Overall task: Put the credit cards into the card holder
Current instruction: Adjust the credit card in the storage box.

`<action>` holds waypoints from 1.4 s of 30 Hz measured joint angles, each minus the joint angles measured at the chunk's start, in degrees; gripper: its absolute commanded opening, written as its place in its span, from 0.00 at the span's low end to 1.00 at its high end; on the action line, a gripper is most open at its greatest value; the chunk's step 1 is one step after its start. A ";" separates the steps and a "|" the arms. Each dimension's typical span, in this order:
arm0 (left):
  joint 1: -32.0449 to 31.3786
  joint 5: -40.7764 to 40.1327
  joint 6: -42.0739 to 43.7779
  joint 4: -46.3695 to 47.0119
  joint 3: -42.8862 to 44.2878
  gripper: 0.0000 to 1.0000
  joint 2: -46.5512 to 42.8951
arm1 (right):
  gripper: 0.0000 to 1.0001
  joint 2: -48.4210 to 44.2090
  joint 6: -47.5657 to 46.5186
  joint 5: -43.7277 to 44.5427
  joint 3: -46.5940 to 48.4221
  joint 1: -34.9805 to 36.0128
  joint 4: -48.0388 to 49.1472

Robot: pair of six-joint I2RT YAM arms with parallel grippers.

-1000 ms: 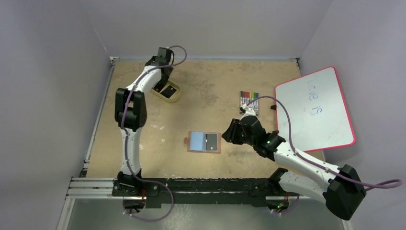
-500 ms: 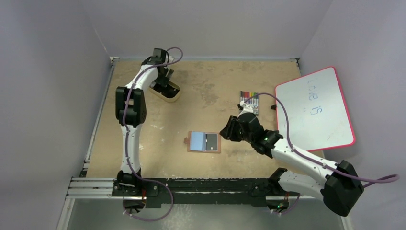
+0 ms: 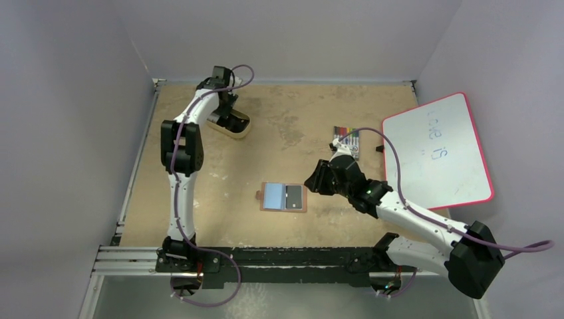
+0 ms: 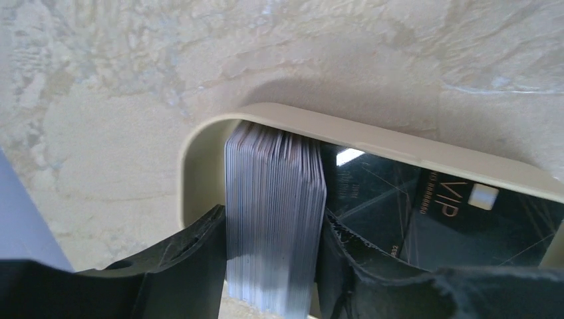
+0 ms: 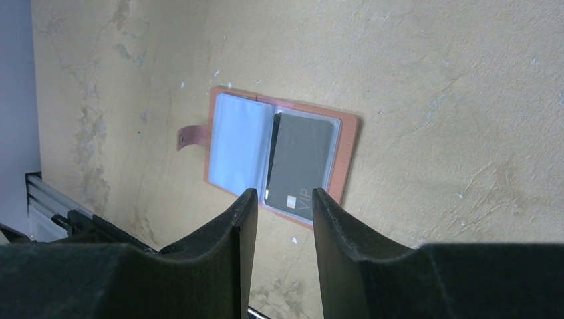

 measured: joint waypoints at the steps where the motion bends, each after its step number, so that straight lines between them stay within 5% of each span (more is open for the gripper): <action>1: 0.00 0.42 -0.09 -0.09 -0.09 0.40 -0.11 | 0.39 -0.02 0.00 0.00 0.00 0.00 0.02; 8: -0.07 2.56 -0.96 1.68 -2.95 0.13 -1.62 | 0.38 0.42 0.00 0.02 0.17 0.00 2.12; 13: -0.15 3.85 -2.01 3.30 -6.67 0.04 -3.87 | 0.38 7.50 -0.37 0.13 7.32 0.00 2.45; 23: -3.87 6.01 -7.19 4.26 -15.89 0.01 -10.29 | 0.38 17.31 -0.85 0.11 14.64 -0.02 7.34; 35: -15.96 7.74 -14.73 6.54 -27.61 0.00 -18.49 | 0.38 28.65 1.31 1.73 24.44 -1.70 6.82; 42: -15.96 10.23 -18.12 7.80 -29.33 0.00 -19.91 | 0.38 35.32 2.95 2.73 31.78 -2.05 7.32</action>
